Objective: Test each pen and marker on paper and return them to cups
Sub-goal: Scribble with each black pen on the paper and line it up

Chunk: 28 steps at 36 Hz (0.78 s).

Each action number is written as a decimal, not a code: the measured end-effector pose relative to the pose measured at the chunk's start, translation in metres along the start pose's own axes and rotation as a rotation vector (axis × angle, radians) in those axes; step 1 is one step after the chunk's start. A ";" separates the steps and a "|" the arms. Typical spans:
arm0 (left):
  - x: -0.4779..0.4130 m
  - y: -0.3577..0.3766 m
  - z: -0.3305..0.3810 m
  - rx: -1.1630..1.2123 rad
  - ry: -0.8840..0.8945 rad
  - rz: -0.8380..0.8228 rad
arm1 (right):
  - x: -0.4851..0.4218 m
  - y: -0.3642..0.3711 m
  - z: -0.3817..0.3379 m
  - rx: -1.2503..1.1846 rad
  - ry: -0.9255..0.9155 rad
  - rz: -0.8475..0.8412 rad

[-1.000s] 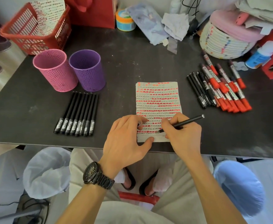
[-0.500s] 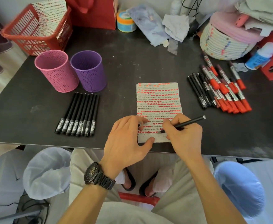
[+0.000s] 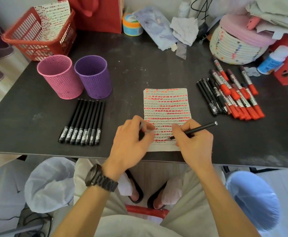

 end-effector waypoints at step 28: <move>-0.003 -0.001 -0.006 -0.064 0.094 0.159 | -0.008 -0.009 0.003 -0.579 0.102 -0.026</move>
Point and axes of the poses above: each hand's wrist, its own x-axis away from the middle knuckle, its own y-axis out of the palm, z = x × y, the point moved 7 cm from there along -x, towards the middle knuckle, and after that the axes turned 7 degrees about -x, right-handed, at the moved point
